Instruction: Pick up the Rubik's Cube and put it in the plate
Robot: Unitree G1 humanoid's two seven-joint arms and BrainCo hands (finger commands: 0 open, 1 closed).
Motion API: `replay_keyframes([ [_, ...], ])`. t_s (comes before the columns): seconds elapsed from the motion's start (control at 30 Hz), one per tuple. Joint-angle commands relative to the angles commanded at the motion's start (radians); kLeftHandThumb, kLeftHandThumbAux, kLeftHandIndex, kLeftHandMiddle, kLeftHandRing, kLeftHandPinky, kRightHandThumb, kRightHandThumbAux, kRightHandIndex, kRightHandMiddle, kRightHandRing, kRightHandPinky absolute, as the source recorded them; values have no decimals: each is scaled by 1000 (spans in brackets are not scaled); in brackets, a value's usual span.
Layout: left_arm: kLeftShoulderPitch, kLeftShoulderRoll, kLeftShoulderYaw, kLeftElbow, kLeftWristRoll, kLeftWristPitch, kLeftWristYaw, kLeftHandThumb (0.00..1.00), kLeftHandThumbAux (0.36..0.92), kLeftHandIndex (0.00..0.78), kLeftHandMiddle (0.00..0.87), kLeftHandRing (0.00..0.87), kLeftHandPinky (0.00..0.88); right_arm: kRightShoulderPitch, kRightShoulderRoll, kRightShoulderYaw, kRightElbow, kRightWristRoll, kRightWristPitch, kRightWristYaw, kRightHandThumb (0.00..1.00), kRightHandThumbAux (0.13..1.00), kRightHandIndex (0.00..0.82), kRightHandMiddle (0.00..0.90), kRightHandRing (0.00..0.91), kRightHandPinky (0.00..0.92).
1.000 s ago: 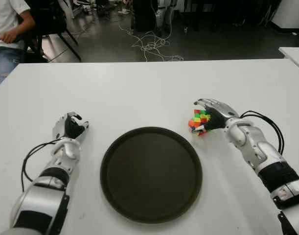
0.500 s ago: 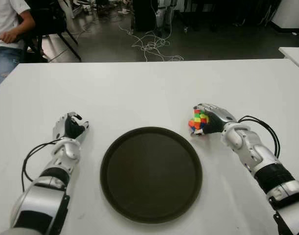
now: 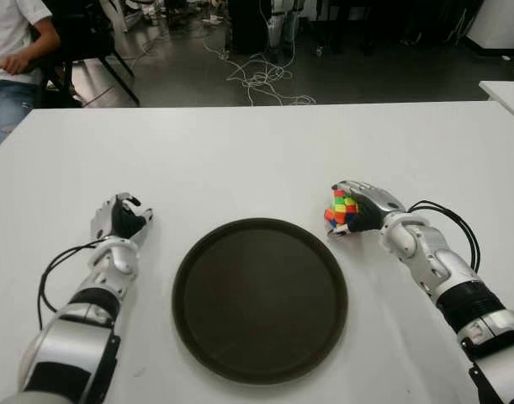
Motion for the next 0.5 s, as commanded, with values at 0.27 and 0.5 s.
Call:
replay_keyframes([
  [0.27, -2, 1, -1, 0, 0, 2, -7, 678, 716, 423, 638, 662, 573, -4, 2, 8, 5, -5, 11, 7, 0, 653, 0, 0, 0, 0],
  [0.5, 0, 0, 4, 0, -5, -6, -9, 679, 714, 424, 654, 690, 656, -11, 5, 14, 18, -6, 13, 5, 0, 648, 0, 0, 0, 0],
])
